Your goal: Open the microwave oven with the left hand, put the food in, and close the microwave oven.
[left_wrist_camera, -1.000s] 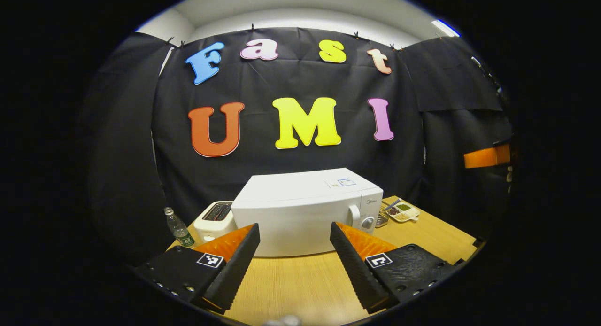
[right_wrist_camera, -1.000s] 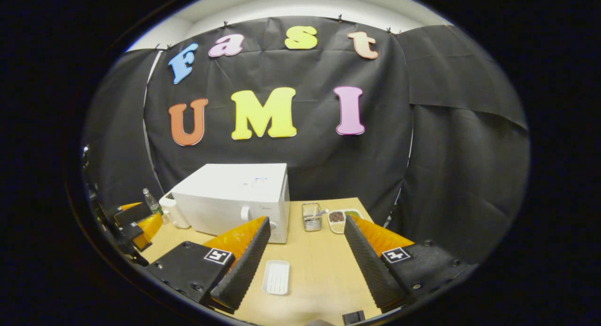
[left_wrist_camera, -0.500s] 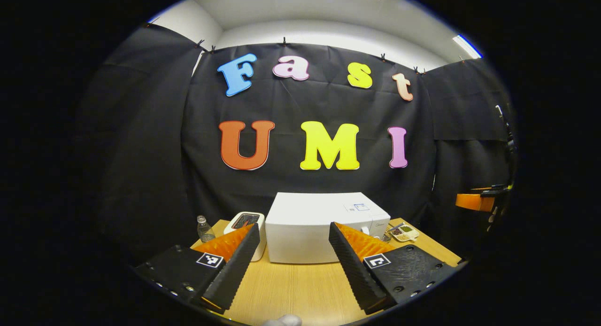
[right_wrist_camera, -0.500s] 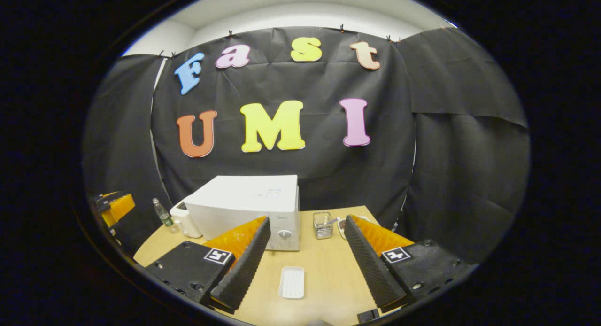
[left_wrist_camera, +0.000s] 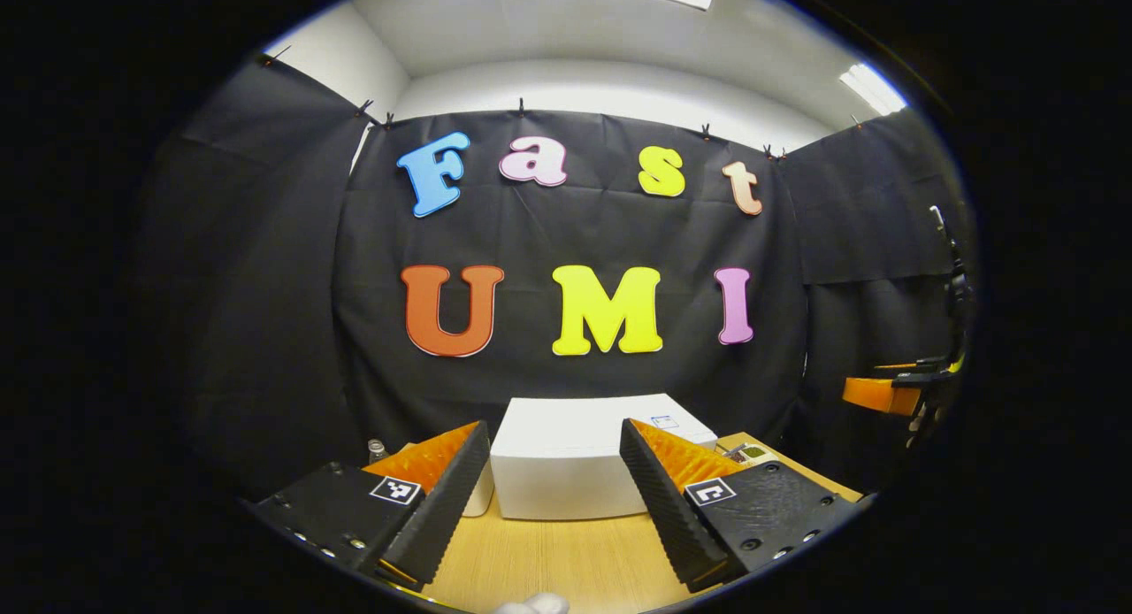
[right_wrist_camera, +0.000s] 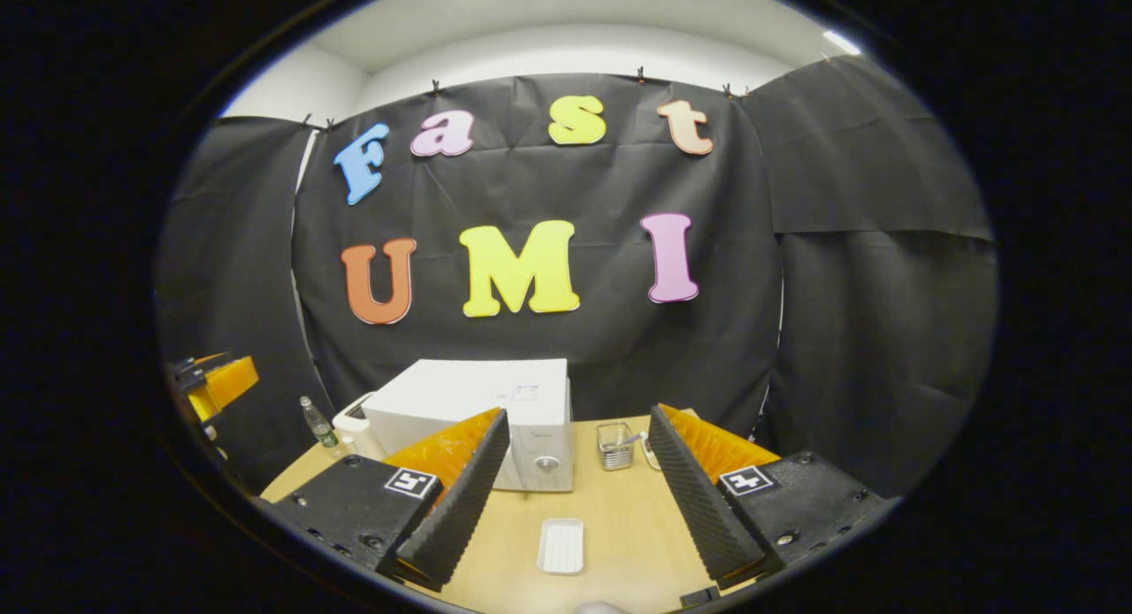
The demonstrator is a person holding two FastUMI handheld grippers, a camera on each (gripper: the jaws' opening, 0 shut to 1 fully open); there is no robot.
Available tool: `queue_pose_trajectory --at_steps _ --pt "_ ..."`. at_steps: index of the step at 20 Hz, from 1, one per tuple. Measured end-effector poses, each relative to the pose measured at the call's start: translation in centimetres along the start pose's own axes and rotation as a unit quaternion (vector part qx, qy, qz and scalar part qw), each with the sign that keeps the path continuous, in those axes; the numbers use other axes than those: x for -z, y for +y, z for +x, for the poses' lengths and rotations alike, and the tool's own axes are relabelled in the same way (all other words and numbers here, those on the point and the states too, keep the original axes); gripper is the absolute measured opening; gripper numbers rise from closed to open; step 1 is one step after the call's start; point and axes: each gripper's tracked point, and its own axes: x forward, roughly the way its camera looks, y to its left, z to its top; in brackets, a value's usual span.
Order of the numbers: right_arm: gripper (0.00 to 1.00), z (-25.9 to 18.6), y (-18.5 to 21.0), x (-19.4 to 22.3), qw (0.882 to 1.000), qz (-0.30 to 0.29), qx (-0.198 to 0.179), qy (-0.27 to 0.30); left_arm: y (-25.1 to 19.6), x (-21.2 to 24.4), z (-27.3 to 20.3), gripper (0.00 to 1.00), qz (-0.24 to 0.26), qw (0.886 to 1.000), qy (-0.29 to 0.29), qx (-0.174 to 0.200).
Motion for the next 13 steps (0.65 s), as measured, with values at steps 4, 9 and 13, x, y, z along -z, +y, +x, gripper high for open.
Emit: queue_pose_trajectory --at_steps 4,9,13 --pt "0.92 -0.6 -0.3 -1.0 1.0 -0.002 0.003 -0.011 -0.5 -0.3 -0.2 0.92 -0.006 1.0 0.006 0.008" --pt "0.92 -1.5 -0.8 -2.4 1.0 -0.006 0.004 -0.026 -0.9 -1.0 -0.1 0.92 -0.004 1.0 0.003 0.011" --pt "0.92 -2.3 -1.3 -2.6 1.0 0.003 0.002 -0.025 -2.1 -1.2 -0.3 0.82 -0.012 0.999 0.01 0.028"
